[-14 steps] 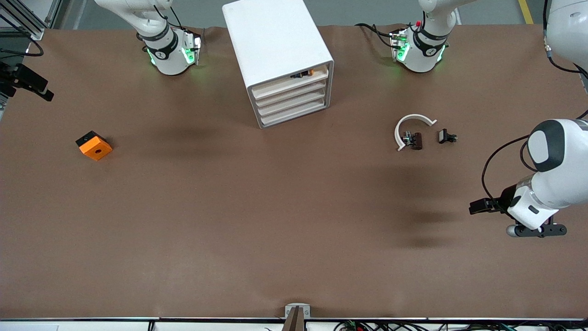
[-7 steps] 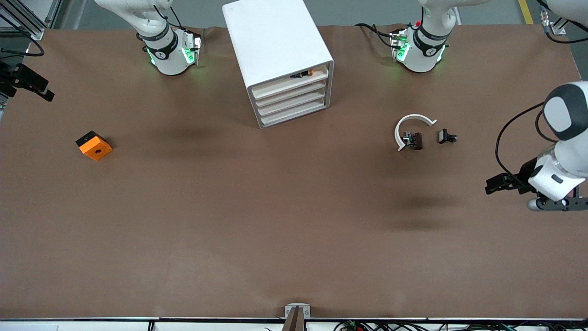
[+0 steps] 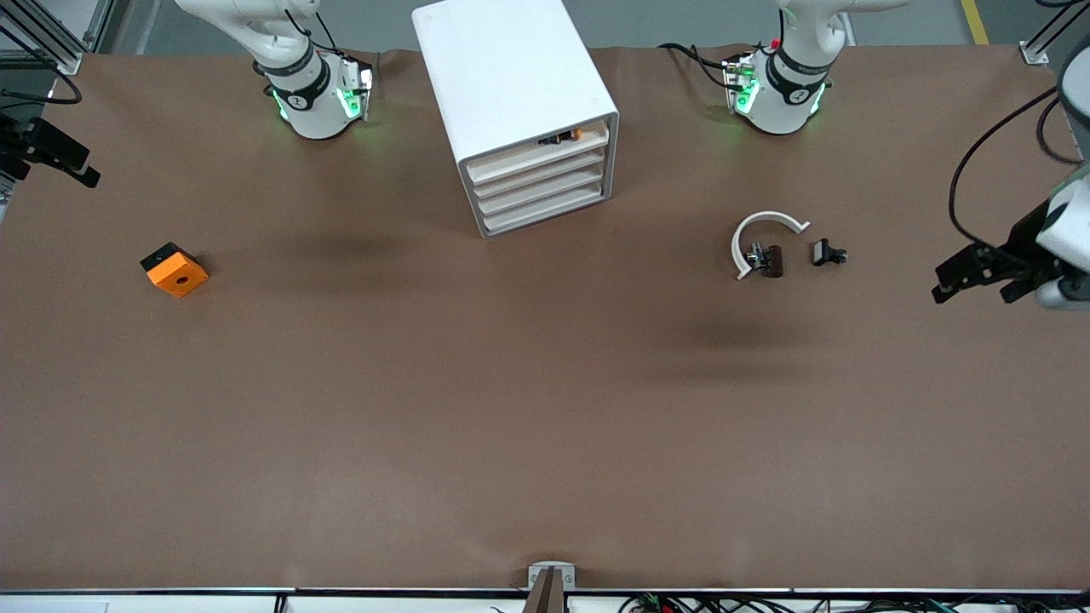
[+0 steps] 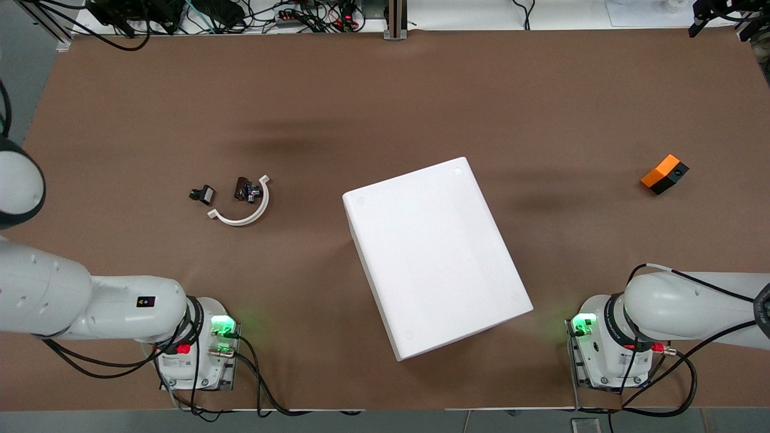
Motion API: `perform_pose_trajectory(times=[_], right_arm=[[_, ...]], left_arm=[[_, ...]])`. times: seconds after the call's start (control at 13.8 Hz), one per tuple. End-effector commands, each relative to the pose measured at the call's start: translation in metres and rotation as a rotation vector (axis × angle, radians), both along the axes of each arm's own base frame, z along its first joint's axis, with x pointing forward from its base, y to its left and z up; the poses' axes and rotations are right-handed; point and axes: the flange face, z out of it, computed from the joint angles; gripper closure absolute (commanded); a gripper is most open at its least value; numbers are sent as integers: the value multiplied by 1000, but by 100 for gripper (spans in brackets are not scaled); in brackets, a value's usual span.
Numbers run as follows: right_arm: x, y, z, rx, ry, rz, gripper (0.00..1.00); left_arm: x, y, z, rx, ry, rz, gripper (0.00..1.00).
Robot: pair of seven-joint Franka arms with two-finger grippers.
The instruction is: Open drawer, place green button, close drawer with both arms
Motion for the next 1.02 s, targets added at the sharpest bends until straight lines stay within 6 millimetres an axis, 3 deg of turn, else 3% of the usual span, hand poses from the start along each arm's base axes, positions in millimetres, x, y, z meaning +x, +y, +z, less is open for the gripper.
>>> perform_pose_trajectory(times=[0.0,0.07,0.44,0.73,0.94], right_arm=[[-5,1,5,-3,-15,-14,0],[-4,1,6,-3,-20,-12,0],[-4,1,6,-3,-20,-14,0],[-4,1,6,-3,-20,-12,0],[-4,0,5,-3,-20,-12,0]], left_arm=[[-28,-8,33,-17,-6,4,0],[-32,-18,42,-11,-5,-3,0],[-37,-24,85,-7,-22,-23,0],[-42,-28,89,25,19,-37,0],[-41,-41,98,80,14,-64,0]])
